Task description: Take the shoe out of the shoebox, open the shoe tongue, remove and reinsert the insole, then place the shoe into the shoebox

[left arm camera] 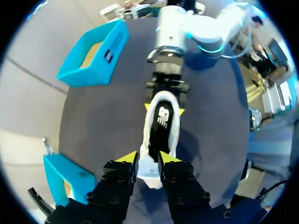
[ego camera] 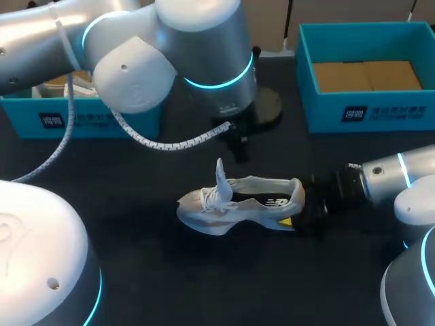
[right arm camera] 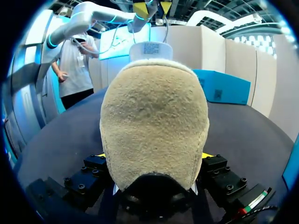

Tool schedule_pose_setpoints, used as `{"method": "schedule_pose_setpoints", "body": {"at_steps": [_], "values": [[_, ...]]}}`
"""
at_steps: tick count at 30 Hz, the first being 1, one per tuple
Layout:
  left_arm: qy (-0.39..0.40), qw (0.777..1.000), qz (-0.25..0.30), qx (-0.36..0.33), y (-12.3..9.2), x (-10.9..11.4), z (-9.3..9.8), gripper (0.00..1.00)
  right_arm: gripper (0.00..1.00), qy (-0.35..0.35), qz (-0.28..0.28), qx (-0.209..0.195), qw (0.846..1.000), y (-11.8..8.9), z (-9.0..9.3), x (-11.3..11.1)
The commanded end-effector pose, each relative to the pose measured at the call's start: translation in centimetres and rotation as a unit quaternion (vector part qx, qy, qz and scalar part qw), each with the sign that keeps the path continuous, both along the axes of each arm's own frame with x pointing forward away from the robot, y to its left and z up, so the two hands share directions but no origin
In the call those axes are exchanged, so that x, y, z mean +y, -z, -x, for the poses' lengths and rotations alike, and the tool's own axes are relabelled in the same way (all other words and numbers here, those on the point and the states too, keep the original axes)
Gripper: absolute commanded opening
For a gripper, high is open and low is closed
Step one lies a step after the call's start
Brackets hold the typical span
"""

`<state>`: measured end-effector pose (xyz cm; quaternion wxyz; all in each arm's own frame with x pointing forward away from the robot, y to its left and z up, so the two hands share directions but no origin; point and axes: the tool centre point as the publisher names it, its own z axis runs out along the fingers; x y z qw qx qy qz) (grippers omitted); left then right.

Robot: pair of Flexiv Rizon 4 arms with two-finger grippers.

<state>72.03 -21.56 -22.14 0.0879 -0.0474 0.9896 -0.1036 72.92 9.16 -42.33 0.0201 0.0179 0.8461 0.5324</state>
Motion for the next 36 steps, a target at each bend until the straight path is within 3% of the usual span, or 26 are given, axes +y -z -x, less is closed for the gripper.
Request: {"method": "schedule_pose_setpoints", "body": {"at_steps": [1,5,7,8,16,25,36], "values": [[0.087,0.996,0.016,0.010,-0.4,-0.9,0.5,0.29,0.00,0.001,0.001,0.000,1.000,0.1,0.1,0.1],[0.093,0.995,0.014,0.021,-0.4,-1.7,1.0,0.26,0.00,0.001,0.001,0.000,1.000,0.1,0.1,0.1],[0.101,0.994,0.012,0.026,0.1,-2.0,1.2,0.03,0.00,0.001,0.001,0.000,1.000,0.1,0.1,0.1],[0.102,0.994,0.011,0.030,0.2,-2.1,1.3,0.00,0.00,0.001,0.001,0.000,1.000,0.1,0.1,0.1],[0.175,0.984,-0.001,0.022,3.0,-2.1,2.4,0.00,0.00,0.001,0.001,0.000,1.000,0.1,0.1,0.1],[0.176,0.984,-0.009,0.017,5.9,-2.5,2.7,0.00,0.00,0.001,0.001,0.000,1.000,0.1,0.1,0.1],[0.174,0.985,-0.010,0.018,6.0,-2.6,2.7,0.00,0.00,0.001,0.001,0.000,1.000,0.1,0.1,0.1]]}}
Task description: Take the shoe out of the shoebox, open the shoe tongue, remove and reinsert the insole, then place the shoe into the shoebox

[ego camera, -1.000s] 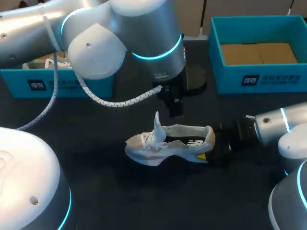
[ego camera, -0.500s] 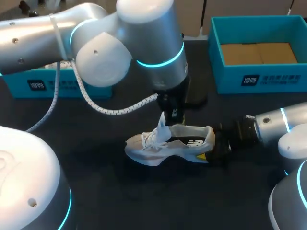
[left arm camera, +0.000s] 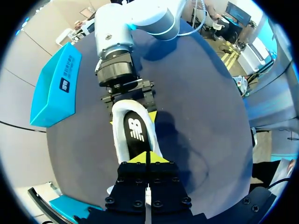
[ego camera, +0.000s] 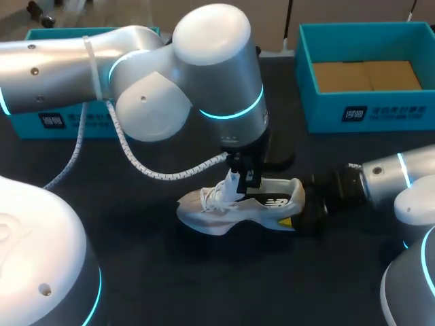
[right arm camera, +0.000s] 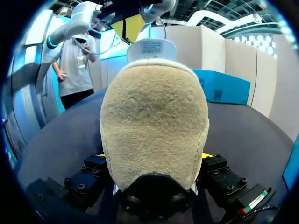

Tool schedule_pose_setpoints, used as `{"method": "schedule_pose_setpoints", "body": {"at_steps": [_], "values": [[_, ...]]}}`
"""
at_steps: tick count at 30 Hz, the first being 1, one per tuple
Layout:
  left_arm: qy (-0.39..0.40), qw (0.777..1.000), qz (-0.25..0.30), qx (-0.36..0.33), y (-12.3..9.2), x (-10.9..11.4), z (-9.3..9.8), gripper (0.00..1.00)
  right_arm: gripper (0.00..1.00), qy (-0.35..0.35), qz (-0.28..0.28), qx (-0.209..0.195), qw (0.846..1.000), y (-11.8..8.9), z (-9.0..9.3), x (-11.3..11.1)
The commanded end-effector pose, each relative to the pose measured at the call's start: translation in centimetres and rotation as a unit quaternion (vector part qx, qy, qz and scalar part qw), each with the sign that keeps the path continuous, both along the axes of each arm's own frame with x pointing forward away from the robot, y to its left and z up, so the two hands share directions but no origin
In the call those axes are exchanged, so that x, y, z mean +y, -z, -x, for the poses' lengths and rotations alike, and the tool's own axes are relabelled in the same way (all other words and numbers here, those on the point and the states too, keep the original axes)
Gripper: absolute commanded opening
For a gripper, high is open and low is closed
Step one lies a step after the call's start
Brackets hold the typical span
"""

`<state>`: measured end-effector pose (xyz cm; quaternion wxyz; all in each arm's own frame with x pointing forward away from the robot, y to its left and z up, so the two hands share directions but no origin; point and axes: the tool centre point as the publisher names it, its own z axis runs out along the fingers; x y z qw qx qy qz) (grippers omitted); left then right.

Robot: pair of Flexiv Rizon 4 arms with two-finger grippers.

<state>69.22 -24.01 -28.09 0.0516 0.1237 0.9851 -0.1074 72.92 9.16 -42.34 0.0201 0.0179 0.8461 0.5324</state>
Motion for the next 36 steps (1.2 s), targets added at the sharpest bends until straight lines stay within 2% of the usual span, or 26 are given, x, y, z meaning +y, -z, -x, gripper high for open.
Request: {"method": "schedule_pose_setpoints", "body": {"at_steps": [1,13,23,30,36], "values": [[0.000,1.000,-0.001,0.001,0.1,-0.1,-0.1,0.00,0.00,0.001,0.001,0.000,1.000,0.1,0.1,0.1],[0.000,1.000,-0.001,0.001,0.1,-0.1,-0.1,0.00,0.00,0.001,0.001,0.000,1.000,0.1,0.1,0.1],[-0.011,0.999,0.037,0.009,2.8,-2.4,-1.2,0.00,0.00,0.001,0.001,0.000,1.000,0.1,0.1,0.1],[0.001,1.000,0.017,0.026,5.4,-3.4,-2.2,0.00,0.00,0.001,0.001,0.000,1.000,0.1,0.1,0.1],[0.008,0.999,0.008,0.042,6.9,-3.3,-1.9,0.00,0.00,0.001,0.001,0.000,1.000,0.1,0.1,0.1]]}}
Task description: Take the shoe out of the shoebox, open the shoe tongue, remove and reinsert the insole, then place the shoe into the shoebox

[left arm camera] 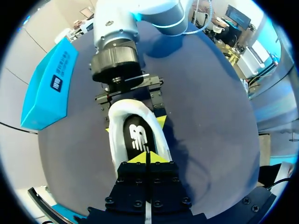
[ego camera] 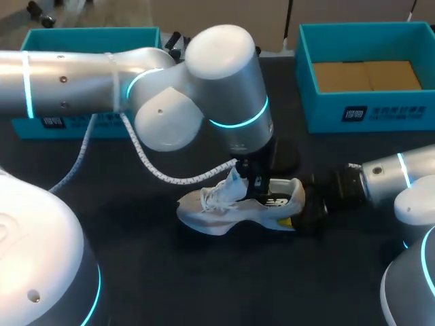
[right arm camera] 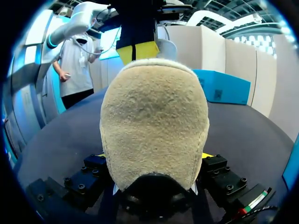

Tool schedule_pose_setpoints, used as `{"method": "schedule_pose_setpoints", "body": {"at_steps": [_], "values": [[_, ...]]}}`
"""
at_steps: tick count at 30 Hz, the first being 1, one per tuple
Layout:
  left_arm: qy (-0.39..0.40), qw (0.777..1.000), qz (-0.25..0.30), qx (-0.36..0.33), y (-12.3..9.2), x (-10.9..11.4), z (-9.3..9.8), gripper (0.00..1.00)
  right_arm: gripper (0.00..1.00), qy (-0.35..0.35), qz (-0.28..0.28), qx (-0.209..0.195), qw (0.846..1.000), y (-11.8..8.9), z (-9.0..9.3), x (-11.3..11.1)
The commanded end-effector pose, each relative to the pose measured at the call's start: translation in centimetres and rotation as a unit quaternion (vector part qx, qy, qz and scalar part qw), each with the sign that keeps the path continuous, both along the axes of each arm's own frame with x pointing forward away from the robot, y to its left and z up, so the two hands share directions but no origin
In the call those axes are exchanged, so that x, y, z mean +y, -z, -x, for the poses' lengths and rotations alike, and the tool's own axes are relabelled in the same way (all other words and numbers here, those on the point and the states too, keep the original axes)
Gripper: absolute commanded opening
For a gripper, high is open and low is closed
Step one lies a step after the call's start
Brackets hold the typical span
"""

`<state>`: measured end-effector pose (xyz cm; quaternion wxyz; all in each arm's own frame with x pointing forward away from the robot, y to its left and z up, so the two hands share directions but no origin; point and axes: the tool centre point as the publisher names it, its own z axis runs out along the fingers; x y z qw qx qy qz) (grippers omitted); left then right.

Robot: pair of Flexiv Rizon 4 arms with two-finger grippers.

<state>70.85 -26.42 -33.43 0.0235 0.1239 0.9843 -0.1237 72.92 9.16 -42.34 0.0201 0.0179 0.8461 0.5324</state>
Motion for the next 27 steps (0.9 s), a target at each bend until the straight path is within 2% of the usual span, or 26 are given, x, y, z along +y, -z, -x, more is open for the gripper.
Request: {"method": "schedule_pose_setpoints", "body": {"at_steps": [1,8,14,27], "values": [[0.006,1.000,-0.008,0.014,1.9,-0.9,-0.1,0.00,0.00,0.001,0.001,0.000,1.000,0.1,0.1,0.1],[0.009,0.999,-0.025,0.030,3.8,-0.3,1.1,0.00,0.00,0.001,0.001,0.000,1.000,0.1,0.1,0.1],[0.005,0.999,-0.031,0.039,4.5,0.3,1.6,0.00,0.00,0.001,0.001,0.000,1.000,0.1,0.1,0.1],[0.002,0.999,-0.036,0.022,4.9,0.0,0.1,0.00,0.00,0.001,0.001,0.000,1.000,0.1,0.1,0.1]]}}
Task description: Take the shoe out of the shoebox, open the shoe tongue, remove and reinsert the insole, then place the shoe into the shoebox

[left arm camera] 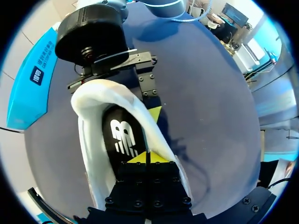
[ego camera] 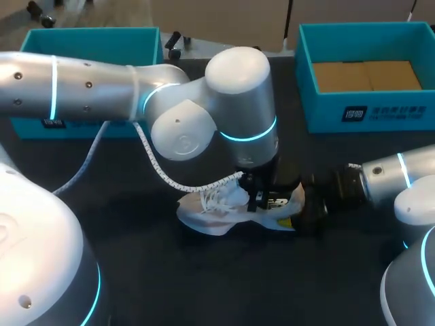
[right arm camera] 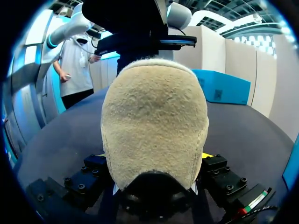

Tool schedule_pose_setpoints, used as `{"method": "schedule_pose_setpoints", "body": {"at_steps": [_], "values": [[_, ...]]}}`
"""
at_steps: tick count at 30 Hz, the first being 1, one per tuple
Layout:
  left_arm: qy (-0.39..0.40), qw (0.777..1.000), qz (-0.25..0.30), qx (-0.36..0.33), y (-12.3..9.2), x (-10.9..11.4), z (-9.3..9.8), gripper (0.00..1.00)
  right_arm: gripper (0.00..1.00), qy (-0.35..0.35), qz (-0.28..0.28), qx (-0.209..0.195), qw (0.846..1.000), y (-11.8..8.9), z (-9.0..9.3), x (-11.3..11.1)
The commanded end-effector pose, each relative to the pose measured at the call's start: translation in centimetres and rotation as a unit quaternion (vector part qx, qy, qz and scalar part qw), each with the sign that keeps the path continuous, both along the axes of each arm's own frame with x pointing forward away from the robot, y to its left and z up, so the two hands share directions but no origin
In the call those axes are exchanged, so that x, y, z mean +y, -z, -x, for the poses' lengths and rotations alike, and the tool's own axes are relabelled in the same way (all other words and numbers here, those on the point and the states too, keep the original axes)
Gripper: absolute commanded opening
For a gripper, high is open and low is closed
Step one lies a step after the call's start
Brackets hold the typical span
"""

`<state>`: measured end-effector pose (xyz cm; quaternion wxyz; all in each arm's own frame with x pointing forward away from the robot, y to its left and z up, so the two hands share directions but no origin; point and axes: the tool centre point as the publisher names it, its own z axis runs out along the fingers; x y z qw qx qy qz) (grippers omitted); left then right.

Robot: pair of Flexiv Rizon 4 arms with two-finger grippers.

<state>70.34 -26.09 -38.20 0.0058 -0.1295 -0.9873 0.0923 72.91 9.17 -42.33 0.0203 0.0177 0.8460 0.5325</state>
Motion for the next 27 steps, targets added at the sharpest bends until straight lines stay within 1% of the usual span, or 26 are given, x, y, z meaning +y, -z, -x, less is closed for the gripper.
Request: {"method": "schedule_pose_setpoints", "body": {"at_steps": [1,5,7,15,16,18,21,27], "values": [[-0.008,1.000,0.000,-0.002,0.1,-0.4,-0.6,0.00,0.00,0.001,0.001,0.000,1.000,0.1,0.0,0.1],[-0.024,1.000,0.003,0.004,0.2,-0.4,-0.7,0.00,0.00,0.001,0.001,0.000,1.000,0.1,0.0,0.1],[-0.031,0.999,0.009,0.017,0.4,-0.4,-0.6,0.00,0.00,0.001,0.001,0.000,1.000,0.1,0.0,0.1],[-0.034,0.999,0.011,0.029,1.0,-0.1,0.3,0.00,0.00,0.001,0.001,0.000,1.000,0.1,0.0,0.1],[-0.034,0.999,0.009,0.030,1.1,-0.1,0.4,0.04,0.00,0.001,0.001,0.000,1.000,0.1,0.0,0.1],[-0.032,0.999,0.007,0.032,1.3,-0.2,0.5,0.29,0.00,0.001,0.001,0.000,1.000,0.1,0.0,0.1],[-0.027,0.999,0.005,0.031,1.4,-0.3,0.5,0.45,0.00,0.001,0.001,0.000,1.000,0.1,0.0,0.1],[-0.010,1.000,-0.006,0.012,2.0,-0.5,0.1,0.46,0.00,0.001,0.001,0.000,1.000,0.1,0.0,0.1]]}}
